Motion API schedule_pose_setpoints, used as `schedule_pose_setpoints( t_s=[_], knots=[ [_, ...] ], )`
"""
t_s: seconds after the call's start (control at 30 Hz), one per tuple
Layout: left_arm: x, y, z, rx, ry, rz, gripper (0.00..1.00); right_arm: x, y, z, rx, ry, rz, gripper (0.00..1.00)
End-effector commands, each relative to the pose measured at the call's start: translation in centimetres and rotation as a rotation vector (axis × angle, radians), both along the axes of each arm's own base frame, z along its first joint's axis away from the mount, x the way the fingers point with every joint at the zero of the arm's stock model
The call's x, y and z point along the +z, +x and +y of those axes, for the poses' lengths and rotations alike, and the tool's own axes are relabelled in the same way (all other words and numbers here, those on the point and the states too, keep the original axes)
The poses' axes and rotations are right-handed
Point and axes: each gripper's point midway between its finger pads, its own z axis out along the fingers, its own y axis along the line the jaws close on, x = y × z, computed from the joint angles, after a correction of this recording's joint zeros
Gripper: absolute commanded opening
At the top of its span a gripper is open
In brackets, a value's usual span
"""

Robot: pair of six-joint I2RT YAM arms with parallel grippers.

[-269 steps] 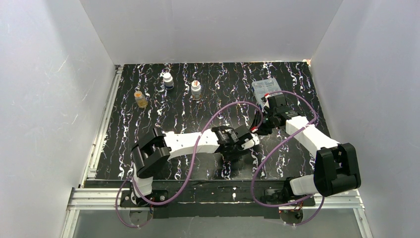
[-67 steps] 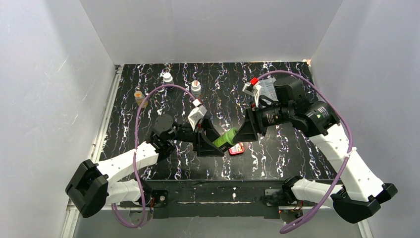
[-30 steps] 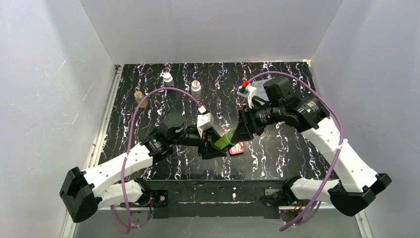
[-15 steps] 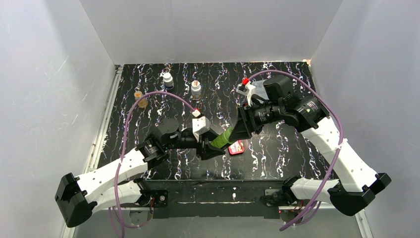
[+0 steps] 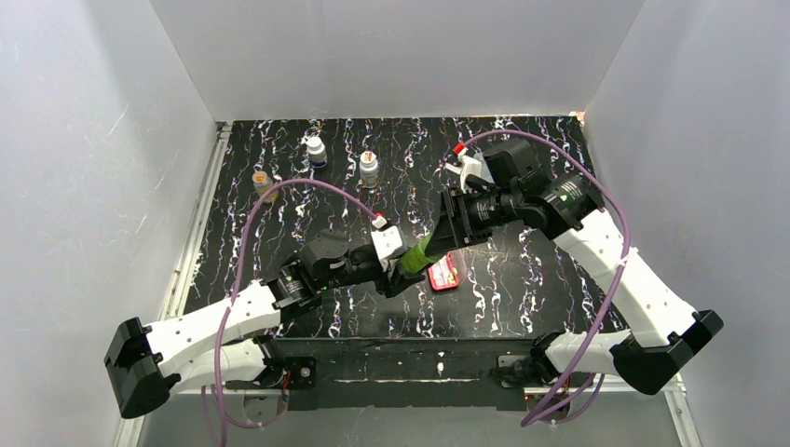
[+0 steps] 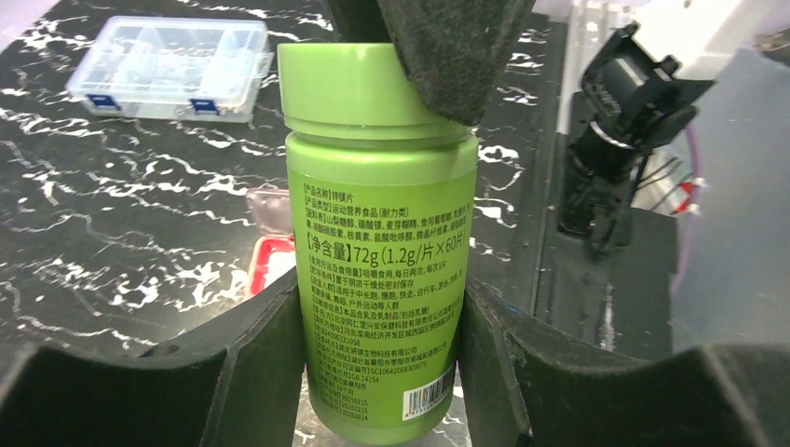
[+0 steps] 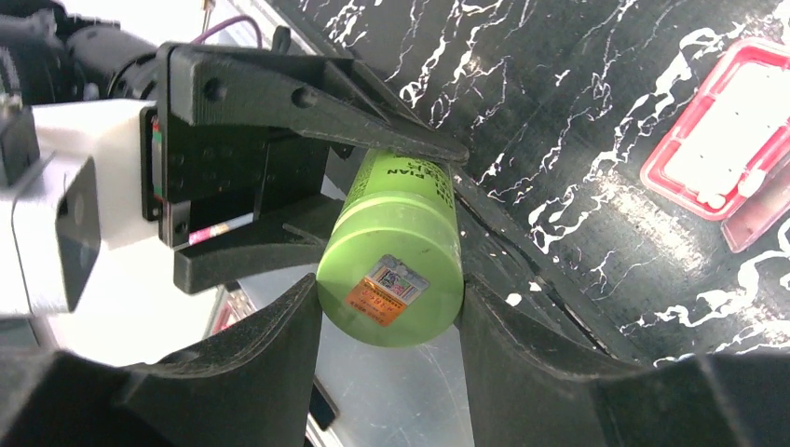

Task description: Sort the pills into containers

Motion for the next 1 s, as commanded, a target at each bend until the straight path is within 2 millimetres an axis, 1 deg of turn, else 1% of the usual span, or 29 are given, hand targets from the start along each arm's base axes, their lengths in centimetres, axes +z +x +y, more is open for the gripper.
schedule_pose_setpoints(
  t_s=[0.0,0.1,0.17,0.23,0.3,0.4,0.47,0.5,0.6,0.77,0.83,0.9,0.97],
  knots=[
    [6.0,2.8,-0.4,0.127,-0.108,-0.196,0.00,0.0,0.4,0.6,-0.079,-0.019,0.070,0.28],
    [6.2,3.1,-0.6,0.149,-0.108,-0.222,0.00,-0.1,0.9,1.0,-0.120,-0.018,0.095,0.28],
    [6.2,3.1,-0.8,0.151,-0.103,-0.231,0.00,-0.1,1.1,1.2,-0.136,-0.011,0.107,0.33],
    [6.3,3.0,-1.0,0.140,-0.104,-0.235,0.00,-0.1,1.3,1.3,-0.144,-0.006,0.102,0.45],
    [6.3,2.5,-1.1,0.116,-0.106,-0.231,0.00,0.1,1.5,1.2,-0.156,-0.007,0.086,0.62],
    [6.1,1.5,-1.4,0.059,-0.103,-0.208,0.00,0.6,1.9,1.0,-0.162,-0.001,0.048,0.83],
    [5.8,0.8,-1.5,0.028,-0.103,-0.184,0.00,1.0,2.0,0.9,-0.159,0.003,0.021,0.95],
    [5.6,0.5,-1.5,0.012,-0.103,-0.172,0.00,1.3,2.1,0.9,-0.158,0.008,0.005,0.98],
    [5.0,-0.7,-1.6,-0.042,-0.100,-0.134,0.00,2.5,2.2,0.6,-0.150,0.031,-0.054,0.98],
    [4.0,-2.6,-1.5,-0.124,-0.081,-0.064,0.00,5.5,1.7,-0.3,-0.110,0.100,-0.195,0.98],
    [3.9,-3.3,-1.4,-0.153,-0.087,-0.042,0.00,6.0,1.2,-0.7,-0.076,0.115,-0.248,0.98],
    [4.1,-4.1,-1.3,-0.193,-0.096,-0.009,0.00,6.1,0.6,-1.0,-0.026,0.124,-0.300,0.98],
    [4.4,-5.0,-1.3,-0.242,-0.104,0.033,0.00,6.4,-0.6,-1.1,0.039,0.161,-0.337,0.99]
  ],
)
